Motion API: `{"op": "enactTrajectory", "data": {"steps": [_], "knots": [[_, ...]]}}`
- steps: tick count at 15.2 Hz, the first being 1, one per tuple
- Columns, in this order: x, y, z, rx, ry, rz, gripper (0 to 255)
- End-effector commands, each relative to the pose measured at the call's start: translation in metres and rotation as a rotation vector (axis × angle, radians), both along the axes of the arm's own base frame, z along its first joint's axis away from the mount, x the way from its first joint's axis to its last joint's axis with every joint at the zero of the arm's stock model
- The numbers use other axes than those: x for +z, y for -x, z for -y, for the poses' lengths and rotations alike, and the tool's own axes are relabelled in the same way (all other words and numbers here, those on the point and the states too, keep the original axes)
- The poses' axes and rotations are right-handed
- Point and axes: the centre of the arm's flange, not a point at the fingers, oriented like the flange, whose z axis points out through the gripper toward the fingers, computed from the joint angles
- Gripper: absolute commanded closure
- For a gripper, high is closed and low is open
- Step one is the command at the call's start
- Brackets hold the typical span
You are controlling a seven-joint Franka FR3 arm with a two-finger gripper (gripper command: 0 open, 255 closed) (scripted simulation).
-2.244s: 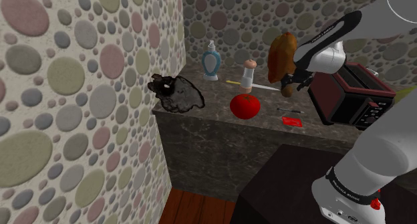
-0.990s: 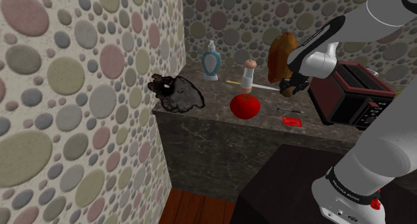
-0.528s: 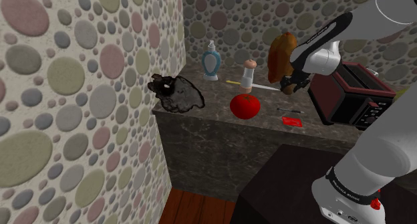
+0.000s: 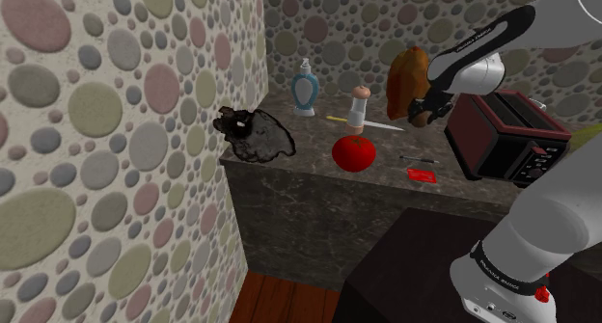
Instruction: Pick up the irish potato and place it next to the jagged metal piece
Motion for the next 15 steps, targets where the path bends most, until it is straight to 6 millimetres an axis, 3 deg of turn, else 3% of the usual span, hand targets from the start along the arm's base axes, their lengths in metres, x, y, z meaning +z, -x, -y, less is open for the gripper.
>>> {"op": "enactTrajectory", "data": {"steps": [1,15], "knots": [[0.011,0.001,0.000,0.000,0.000,-0.001,255],[0.085,0.001,0.000,0.000,0.000,-0.001,255]]}}
